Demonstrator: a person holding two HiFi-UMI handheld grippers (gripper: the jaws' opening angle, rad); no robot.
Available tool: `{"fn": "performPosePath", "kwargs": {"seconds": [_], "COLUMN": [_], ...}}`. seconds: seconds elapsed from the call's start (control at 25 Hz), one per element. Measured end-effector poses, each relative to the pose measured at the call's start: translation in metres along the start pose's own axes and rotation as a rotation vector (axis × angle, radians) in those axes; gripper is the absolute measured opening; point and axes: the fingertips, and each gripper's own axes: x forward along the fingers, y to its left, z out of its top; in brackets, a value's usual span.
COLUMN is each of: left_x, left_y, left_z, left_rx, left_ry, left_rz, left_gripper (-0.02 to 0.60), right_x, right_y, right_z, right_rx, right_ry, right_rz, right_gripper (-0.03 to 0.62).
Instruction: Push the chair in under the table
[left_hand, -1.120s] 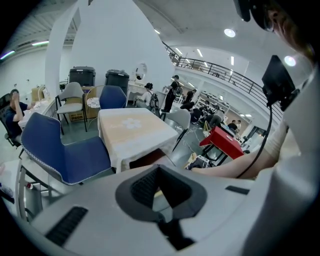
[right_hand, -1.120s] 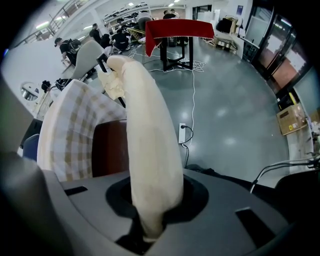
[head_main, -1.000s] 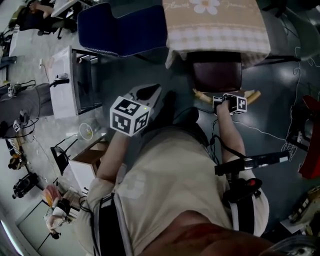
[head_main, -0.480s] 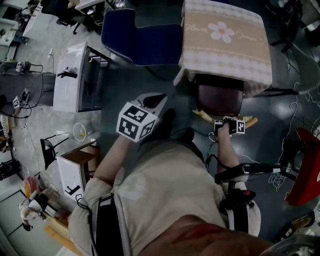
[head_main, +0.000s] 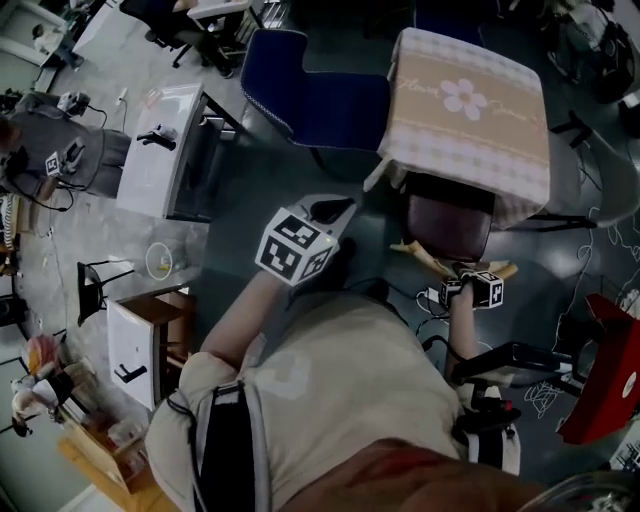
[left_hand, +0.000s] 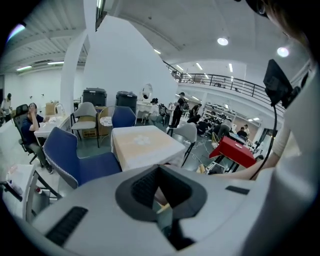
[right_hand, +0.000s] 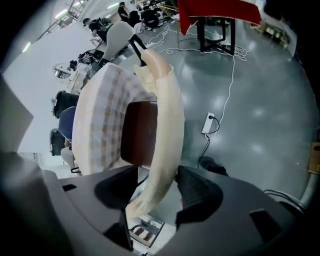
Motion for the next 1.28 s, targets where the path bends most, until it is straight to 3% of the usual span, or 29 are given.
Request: {"fn": "performPosePath", "kwargs": {"seconds": [0.2,0.28,0.32,0.4,0.6,0.8,1.08,1.28], "left_x": [-0.019,-0.024,-0.027,-0.031,-0.037,-0.037,-0.044,-0.065], "left_y": [0.012,0.012,0.012,0.010,-0.003,-0.019,-0.033,-0.035], "left_z": [0.013,0.014,0.014,0.013,0.018,0.025,0.025,0.033], "left_rx": [0.000,-0.018,-0.027,-0.044,-0.029,-0.008,-0.022,0.011], "left_ry": [-0.065,-0.087,-0.096,-0.114,-0.141,-0.165,-0.190,-0.232], "left_rz": [0.065,0.075,0.079,0.082,0.088,0.103,0.147,0.203], "left_gripper": [0.006,0.006,0.006,0.006,0.006,0.006,0.006,0.006], "right_x": [-0.023,-0.030,-0.034,-0.044,-0.078,-0.140,-0.211,-0.241], "right_y": [0.016,0.023,0.028,0.046,0.122,0.207,0.250,0.256], "right_z": [-0.025,-0.034,-0.039,-0.053,-0.094,-0.136,-0.171,-0.217], "right_rx": [-0.079,-0.116,-0.144,-0.231,-0.552,-0.783,-0.908,-0.949], "right_ry": [0.071,0.097,0.115,0.158,0.214,0.238,0.301,0.451], "right_rz": [0.115,0.155,0.183,0.256,0.471,0.728,0.955,1.118], "right_gripper": [0.231,0.139,0.041,0.013,0.012,0.012,0.012,0.012]}}
